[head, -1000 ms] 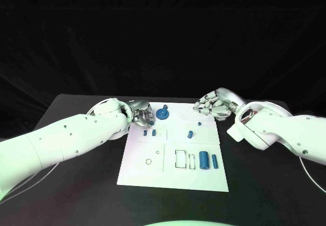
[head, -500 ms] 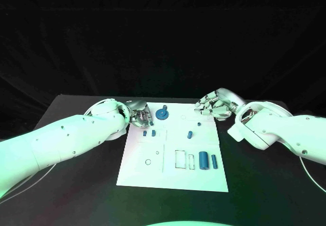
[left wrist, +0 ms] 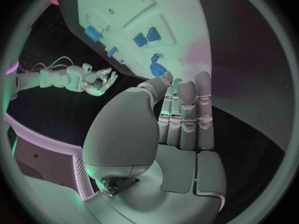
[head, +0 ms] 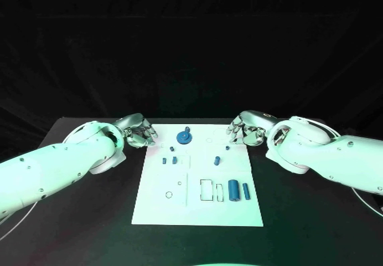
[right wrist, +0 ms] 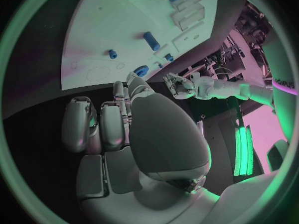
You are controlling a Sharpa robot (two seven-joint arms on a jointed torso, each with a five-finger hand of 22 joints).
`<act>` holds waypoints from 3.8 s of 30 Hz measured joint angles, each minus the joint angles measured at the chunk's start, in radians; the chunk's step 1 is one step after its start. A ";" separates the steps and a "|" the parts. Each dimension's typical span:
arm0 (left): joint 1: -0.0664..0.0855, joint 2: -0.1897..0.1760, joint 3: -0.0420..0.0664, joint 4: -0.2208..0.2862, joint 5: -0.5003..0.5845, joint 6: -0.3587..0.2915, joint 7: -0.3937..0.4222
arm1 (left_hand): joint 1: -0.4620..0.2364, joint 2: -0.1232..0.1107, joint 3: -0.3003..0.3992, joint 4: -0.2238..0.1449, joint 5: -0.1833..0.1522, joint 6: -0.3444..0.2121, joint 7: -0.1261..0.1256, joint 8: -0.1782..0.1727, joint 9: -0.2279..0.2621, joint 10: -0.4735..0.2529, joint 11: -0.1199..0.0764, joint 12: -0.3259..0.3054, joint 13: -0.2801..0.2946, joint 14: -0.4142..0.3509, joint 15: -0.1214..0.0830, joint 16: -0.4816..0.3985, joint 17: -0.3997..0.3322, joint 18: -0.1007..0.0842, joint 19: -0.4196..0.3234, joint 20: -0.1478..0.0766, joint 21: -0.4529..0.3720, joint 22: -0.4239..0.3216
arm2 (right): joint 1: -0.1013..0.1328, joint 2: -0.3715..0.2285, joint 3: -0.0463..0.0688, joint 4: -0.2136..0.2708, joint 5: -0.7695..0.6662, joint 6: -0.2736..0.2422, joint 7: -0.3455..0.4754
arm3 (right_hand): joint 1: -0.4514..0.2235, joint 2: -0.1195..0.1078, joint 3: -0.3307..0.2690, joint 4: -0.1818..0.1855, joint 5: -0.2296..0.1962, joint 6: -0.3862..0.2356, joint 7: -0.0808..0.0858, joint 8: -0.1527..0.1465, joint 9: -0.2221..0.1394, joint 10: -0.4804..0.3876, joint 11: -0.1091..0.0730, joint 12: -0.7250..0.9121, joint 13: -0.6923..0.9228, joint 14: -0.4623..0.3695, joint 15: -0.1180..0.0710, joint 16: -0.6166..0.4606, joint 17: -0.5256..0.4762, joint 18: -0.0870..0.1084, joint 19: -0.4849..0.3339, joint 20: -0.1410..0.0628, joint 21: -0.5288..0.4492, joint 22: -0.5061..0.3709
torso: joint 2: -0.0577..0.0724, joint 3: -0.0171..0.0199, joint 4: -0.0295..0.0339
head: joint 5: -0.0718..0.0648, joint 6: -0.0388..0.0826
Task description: Assemble the parts on the task board
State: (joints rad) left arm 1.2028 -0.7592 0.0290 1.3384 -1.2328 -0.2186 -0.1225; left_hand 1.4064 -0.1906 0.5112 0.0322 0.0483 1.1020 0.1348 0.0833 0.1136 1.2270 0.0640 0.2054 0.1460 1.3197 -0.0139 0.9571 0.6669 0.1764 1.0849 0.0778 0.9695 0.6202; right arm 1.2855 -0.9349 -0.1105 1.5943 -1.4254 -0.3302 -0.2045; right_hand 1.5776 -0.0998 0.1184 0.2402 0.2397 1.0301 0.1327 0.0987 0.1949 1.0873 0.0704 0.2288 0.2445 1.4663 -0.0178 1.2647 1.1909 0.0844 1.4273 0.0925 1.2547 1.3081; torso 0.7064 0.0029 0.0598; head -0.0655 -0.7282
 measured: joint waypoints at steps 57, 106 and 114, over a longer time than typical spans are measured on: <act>0.004 -0.185 0.001 0.249 1.038 -0.132 0.279 | -0.005 0.013 -0.032 -0.010 0.000 0.004 0.012 -0.004 -0.015 -0.018 0.011 0.012 0.009 -0.044 0.012 -0.110 -0.118 0.003 -0.008 0.006 -0.085 -0.067 | -0.077 0.128 0.004 -0.126 -0.289 0.078 -0.067 | -0.025 -0.046 0.200 -0.044 0.016 0.134 -0.014 -0.010 -0.009 0.128 -0.012 -0.075 -0.101 0.000 -0.001 0.042 0.040 -0.016 0.032 -0.007 0.080 -0.001 | 0.003 -0.0058 0.0016 | -0.021 -0.009; 0.004 -0.144 0.000 0.231 1.054 -0.126 0.277 | -0.005 0.013 -0.034 -0.013 0.000 0.000 0.015 -0.004 -0.017 -0.021 0.014 0.012 0.010 -0.047 0.016 -0.110 -0.121 0.003 -0.011 0.010 -0.090 -0.070 | -0.117 0.176 0.007 0.155 -0.250 -0.078 -0.043 | -0.063 -0.041 0.268 -0.101 0.017 0.164 -0.026 -0.001 0.008 0.173 -0.026 -0.100 -0.095 0.000 -0.007 0.052 0.046 -0.031 0.037 -0.012 0.130 -0.001 | -0.001 -0.0113 0.0052 | 0.074 -0.016; 0.004 -0.137 0.000 0.234 1.059 -0.125 0.277 | -0.005 0.013 -0.034 -0.013 0.000 0.000 0.015 -0.004 -0.017 -0.021 0.014 0.012 0.010 -0.047 0.016 -0.110 -0.121 0.003 -0.011 0.010 -0.090 -0.069 | -0.165 0.239 0.000 0.106 -0.237 -0.065 -0.026 | -0.073 -0.040 0.268 -0.101 0.017 0.161 -0.023 -0.005 0.008 0.174 -0.025 -0.100 -0.095 0.000 -0.007 0.052 0.046 -0.031 0.037 -0.012 0.130 -0.001 | 0.000 -0.0115 0.0053 | 0.104 -0.030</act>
State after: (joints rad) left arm 1.2067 -0.8962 0.0287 1.5724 -0.1742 -0.3434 0.1549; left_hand 1.4011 -0.1777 0.4769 0.0195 0.0483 1.1024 0.1500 0.0793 0.0967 1.2059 0.0782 0.2170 0.1555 1.2724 0.0019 0.8472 0.5461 0.1793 1.0737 0.0874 0.8790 0.5508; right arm 1.1207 -0.6963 -0.1104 1.7001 -1.6623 -0.3950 -0.2301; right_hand 1.5050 -0.1403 0.3866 0.1393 0.2565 1.1908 0.1099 0.0940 0.2032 1.2614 0.0449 0.1290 0.1500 1.4666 -0.0251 1.3167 1.2370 0.0532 1.4645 0.0800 1.3843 1.3075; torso 0.7061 -0.0086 0.0651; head 0.0382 -0.7584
